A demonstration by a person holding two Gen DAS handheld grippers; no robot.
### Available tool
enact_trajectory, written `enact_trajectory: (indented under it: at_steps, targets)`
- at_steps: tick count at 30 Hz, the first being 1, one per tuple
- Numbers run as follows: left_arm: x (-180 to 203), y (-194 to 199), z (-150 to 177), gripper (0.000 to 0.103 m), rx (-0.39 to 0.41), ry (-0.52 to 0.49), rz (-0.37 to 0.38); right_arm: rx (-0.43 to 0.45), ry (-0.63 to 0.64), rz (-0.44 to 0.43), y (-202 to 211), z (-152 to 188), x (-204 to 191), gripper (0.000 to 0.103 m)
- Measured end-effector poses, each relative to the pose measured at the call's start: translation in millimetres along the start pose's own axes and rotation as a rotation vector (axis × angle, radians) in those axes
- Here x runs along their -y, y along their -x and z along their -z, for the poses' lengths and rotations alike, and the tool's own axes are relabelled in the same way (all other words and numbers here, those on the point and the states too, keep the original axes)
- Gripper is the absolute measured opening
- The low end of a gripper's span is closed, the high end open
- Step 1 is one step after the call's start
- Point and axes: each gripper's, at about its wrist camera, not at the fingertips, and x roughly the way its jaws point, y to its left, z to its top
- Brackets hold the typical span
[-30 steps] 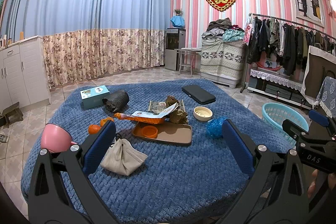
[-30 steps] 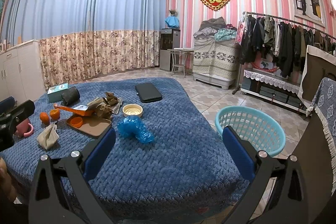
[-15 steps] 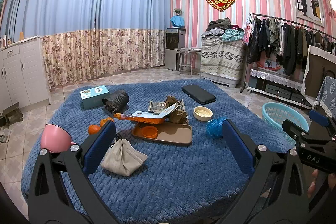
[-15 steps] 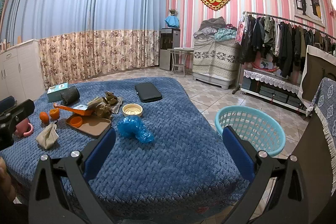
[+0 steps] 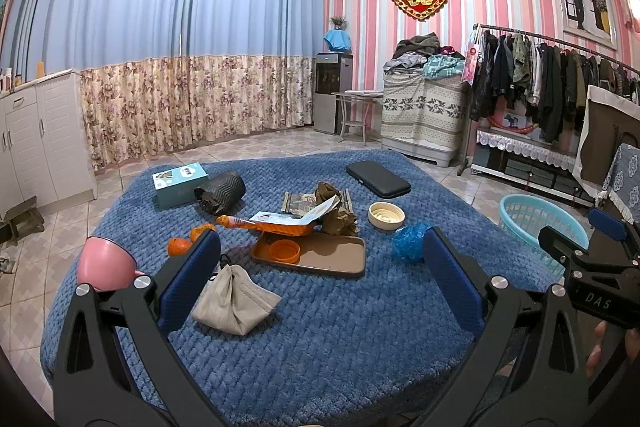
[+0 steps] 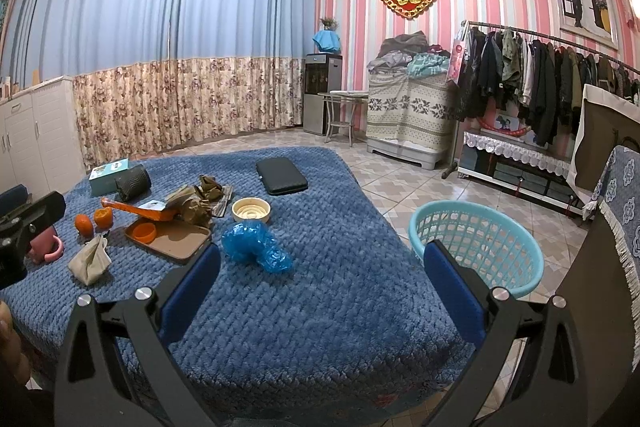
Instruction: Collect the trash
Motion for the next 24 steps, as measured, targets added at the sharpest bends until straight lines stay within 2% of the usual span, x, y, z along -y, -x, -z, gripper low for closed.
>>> enact_trajectory:
  at_steps: [24]
  targets:
    - [-0.2, -0.1, 0.7, 0.098, -0.005, 0.001, -0.002, 0.000, -0.004, -0.002, -0.1, 0.2, 1.0, 0.099]
